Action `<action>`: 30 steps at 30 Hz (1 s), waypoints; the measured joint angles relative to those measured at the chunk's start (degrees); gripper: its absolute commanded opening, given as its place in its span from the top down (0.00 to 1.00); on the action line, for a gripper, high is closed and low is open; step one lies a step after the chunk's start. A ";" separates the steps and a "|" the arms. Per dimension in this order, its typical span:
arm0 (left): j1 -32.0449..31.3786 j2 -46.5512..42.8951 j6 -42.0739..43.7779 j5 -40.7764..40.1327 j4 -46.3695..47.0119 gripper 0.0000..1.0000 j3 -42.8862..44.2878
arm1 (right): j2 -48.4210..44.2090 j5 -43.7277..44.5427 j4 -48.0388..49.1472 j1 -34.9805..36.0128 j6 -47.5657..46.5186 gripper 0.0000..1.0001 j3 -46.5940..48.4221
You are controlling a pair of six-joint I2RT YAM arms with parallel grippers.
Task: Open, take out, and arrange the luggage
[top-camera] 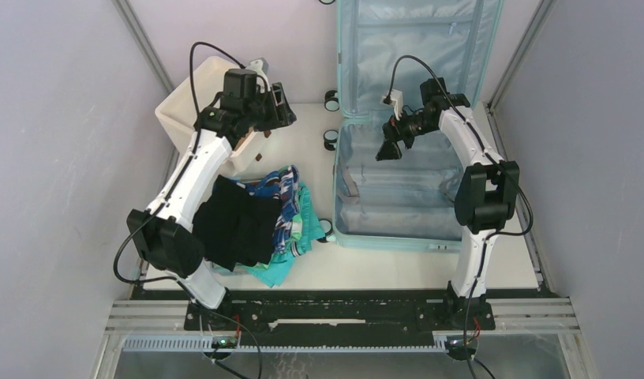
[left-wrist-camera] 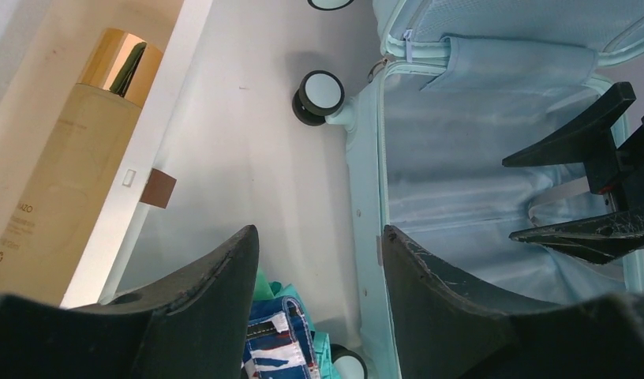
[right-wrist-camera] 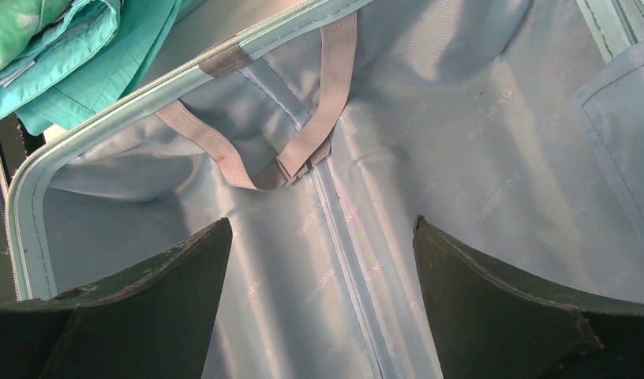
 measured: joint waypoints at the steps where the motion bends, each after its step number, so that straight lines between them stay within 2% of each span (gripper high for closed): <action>1: 0.00 0.00 0.20 0.20 0.00 0.37 0.00 | 0.00 0.00 0.00 0.00 0.00 0.08 0.00; 30: 0.44 0.00 1.31 1.07 0.02 0.38 -0.28 | 0.00 0.02 -0.57 0.39 -0.22 0.08 0.00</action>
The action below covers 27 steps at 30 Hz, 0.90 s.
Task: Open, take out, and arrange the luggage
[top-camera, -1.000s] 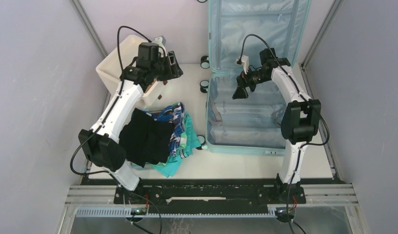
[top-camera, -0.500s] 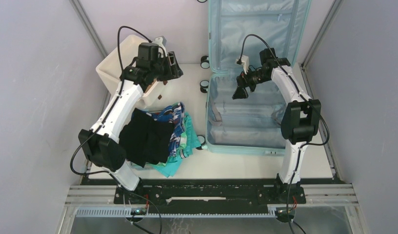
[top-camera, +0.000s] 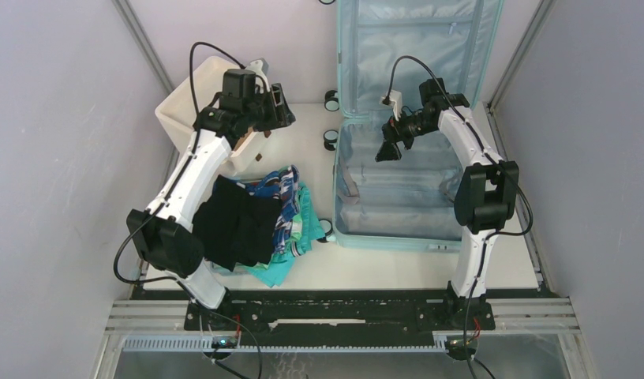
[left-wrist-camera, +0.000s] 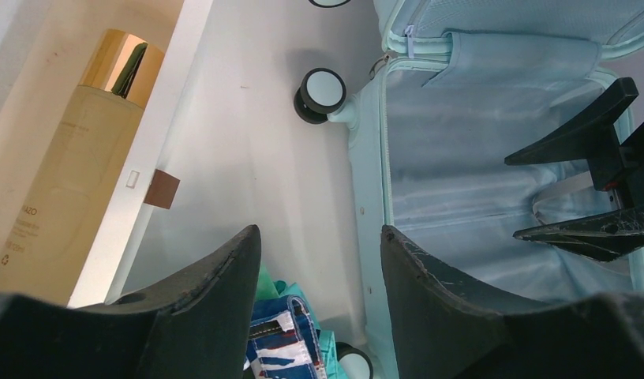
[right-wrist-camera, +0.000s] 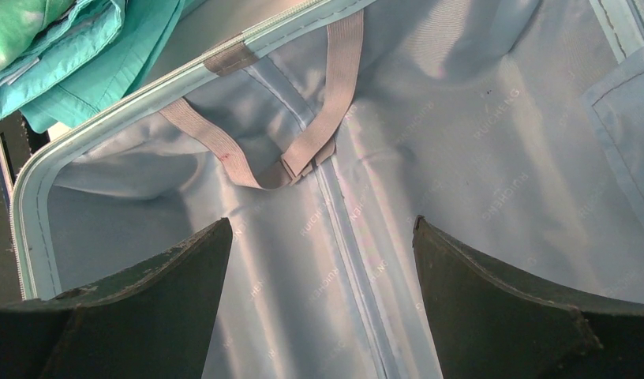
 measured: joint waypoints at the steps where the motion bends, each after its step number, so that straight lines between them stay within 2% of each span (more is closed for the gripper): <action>1: 0.00 0.00 0.02 0.07 0.00 0.38 0.00 | 0.00 0.00 -0.07 0.00 -0.02 0.08 0.00; 27: 0.07 -0.02 0.11 0.20 0.17 0.39 -1.88 | 0.00 0.02 -0.50 0.46 -0.20 0.08 -0.02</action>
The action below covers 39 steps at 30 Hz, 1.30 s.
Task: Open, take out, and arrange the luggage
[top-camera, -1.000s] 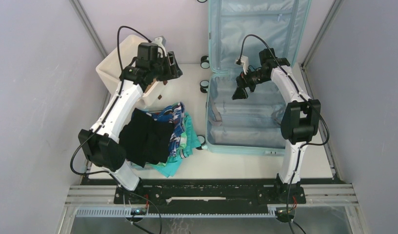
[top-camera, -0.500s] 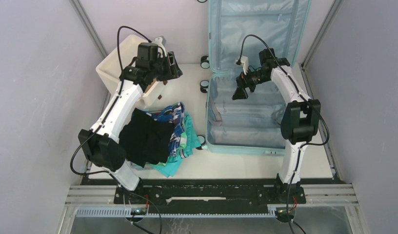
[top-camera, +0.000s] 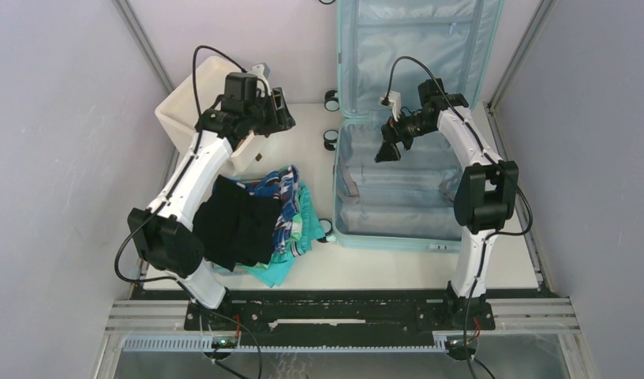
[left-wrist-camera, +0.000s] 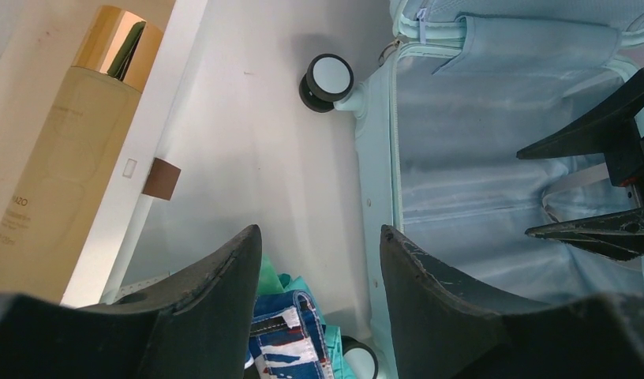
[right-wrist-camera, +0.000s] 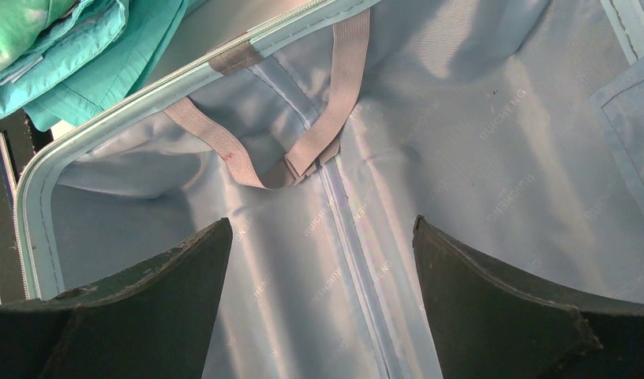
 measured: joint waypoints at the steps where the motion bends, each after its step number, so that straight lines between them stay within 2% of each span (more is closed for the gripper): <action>1: 0.00 0.02 0.00 -0.02 0.02 0.39 0.00 | 0.00 0.02 0.00 0.00 0.00 0.08 0.00; 10: 0.04 0.00 0.02 0.02 0.15 0.43 -0.81 | 0.00 0.04 0.00 0.00 -0.02 0.08 -0.02; 13: 0.02 0.00 0.04 0.02 0.00 0.47 -1.66 | 0.00 0.04 0.00 0.00 0.00 0.08 -0.11; 18: -0.02 0.26 1.44 -1.33 -0.35 0.62 -1.75 | 0.00 0.07 -0.02 0.04 0.00 0.08 -0.39; 21: -0.04 1.55 2.95 -4.39 -1.79 0.78 -1.44 | 0.00 0.11 -0.02 0.15 0.00 0.08 -0.44; 25: -0.13 6.34 6.51 -10.93 -5.64 0.84 0.81 | 0.00 0.15 -0.02 0.26 -0.02 0.08 -0.55; 28: -0.13 9.88 9.64 -15.47 -8.17 0.83 3.15 | 0.00 0.22 -0.02 0.26 -0.02 0.08 -0.66; 37: 0.85 15.61 16.59 -27.21 -12.98 0.60 12.61 | -0.02 0.44 0.02 0.28 -0.04 0.08 -1.49; 39: 2.16 16.44 17.03 -28.72 -12.96 0.58 14.45 | -0.02 0.50 0.00 0.28 -0.04 0.08 -1.62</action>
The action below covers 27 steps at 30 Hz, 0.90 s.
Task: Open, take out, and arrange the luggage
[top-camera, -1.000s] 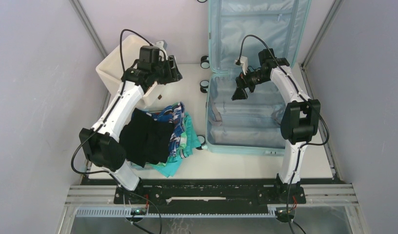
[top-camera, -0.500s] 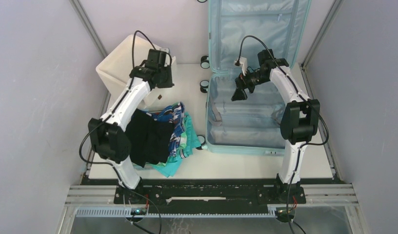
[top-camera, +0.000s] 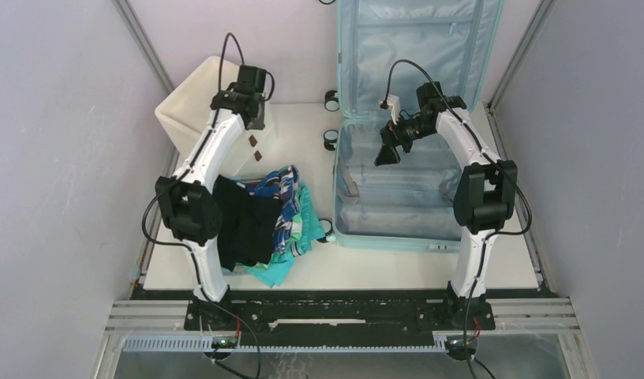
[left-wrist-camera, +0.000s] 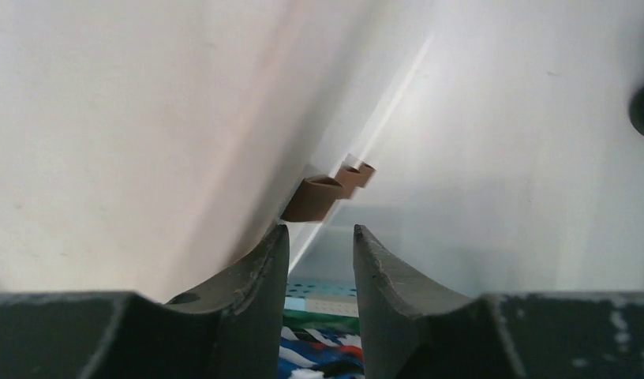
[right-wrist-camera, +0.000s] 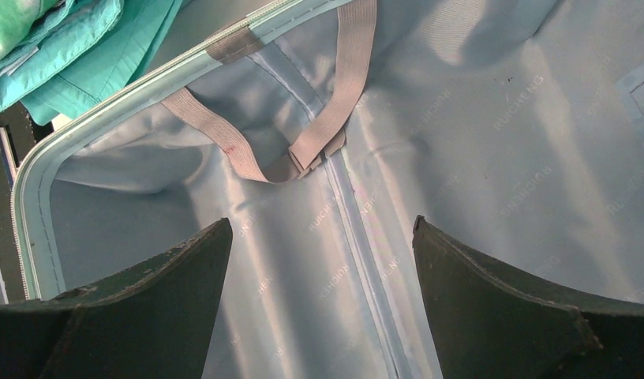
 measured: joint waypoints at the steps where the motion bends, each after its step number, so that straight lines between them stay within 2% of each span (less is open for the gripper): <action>1: 0.87 0.39 0.17 -0.46 0.00 0.57 0.90 | 0.00 0.09 0.02 0.00 0.00 0.08 -0.02; 6: 3.17 0.96 0.11 1.73 -0.48 0.56 3.04 | -0.72 0.81 0.02 0.00 -0.02 0.08 -0.76; 11: 4.20 -0.50 -1.29 10.60 2.36 0.55 1.92 | -1.92 1.75 0.04 -0.09 -0.17 0.08 -1.22; 15: 4.28 -8.11 -3.98 19.06 7.78 0.54 -7.37 | -3.80 2.91 0.04 -0.87 -0.59 0.08 -1.36; 20: 4.22 -20.20 -6.58 25.40 14.60 0.51 -17.42 | -7.30 4.09 0.24 -1.99 -1.33 0.08 -2.03; 23: 4.22 -27.02 -7.63 27.04 19.43 0.42 -22.01 | -10.27 4.63 0.39 -2.84 -1.60 0.08 -3.76; 27: 4.24 -34.82 -8.79 27.32 26.08 0.24 -28.06 | -13.42 4.94 0.33 -3.91 -1.62 0.07 -4.37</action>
